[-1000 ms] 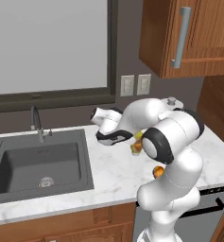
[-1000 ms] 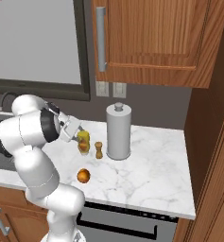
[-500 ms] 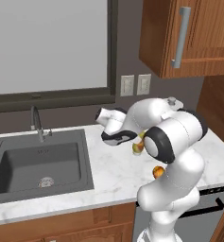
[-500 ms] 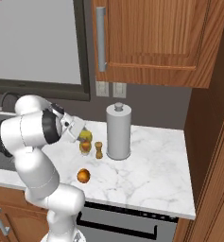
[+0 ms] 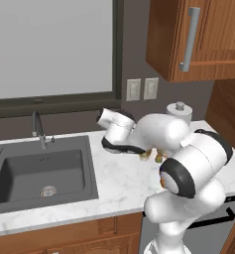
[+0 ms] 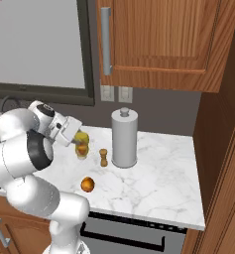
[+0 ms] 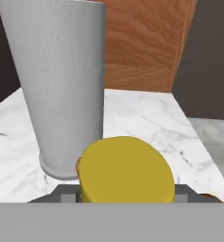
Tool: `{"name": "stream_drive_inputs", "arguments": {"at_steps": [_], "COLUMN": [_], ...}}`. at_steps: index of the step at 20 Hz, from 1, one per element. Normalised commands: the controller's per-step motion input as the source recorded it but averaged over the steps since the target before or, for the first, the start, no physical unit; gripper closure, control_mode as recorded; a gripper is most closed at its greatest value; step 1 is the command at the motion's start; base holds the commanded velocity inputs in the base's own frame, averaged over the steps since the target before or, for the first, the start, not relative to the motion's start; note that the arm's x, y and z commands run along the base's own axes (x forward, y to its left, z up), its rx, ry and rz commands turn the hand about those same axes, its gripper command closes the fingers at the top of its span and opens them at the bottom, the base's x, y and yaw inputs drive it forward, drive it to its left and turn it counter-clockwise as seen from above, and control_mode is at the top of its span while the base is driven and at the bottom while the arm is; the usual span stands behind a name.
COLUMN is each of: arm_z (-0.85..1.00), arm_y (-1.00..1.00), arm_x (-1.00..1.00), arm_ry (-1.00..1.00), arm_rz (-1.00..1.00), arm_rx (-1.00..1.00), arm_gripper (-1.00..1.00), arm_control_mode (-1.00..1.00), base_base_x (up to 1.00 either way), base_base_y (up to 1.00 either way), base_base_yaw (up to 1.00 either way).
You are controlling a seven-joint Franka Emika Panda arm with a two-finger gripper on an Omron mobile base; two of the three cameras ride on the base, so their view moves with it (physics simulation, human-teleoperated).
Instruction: There are various items on the counter. Only move the condiments/shakers into the cabinet.
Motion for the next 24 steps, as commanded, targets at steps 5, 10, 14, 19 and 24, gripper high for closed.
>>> {"name": "stream_drive_inputs", "arguments": {"at_steps": [5,10,14,19,24], "arm_z": [1.0,1.0,1.0,1.0,0.81], "arm_y": [0.17,0.19,0.07,0.0,0.0], "arm_x": [-0.71,-0.74,-0.8,-0.65,-0.59], "arm_ry": [-0.09,0.03,0.06,0.11,0.17], "arm_rz": [0.21,0.32,0.42,0.42,0.38], "arm_rx": [0.07,0.0,0.0,0.0,0.0], "arm_gripper": [1.0,1.0,1.0,1.0,1.0], "arm_control_mode": [-1.0,-1.0,-1.0,-1.0,-1.0], "base_base_x": [0.0,0.0,0.0,0.0,0.0], "base_base_y": [0.0,0.0,0.0,0.0,0.0], "base_base_yaw": [0.0,0.0,0.0,0.0,0.0]}}
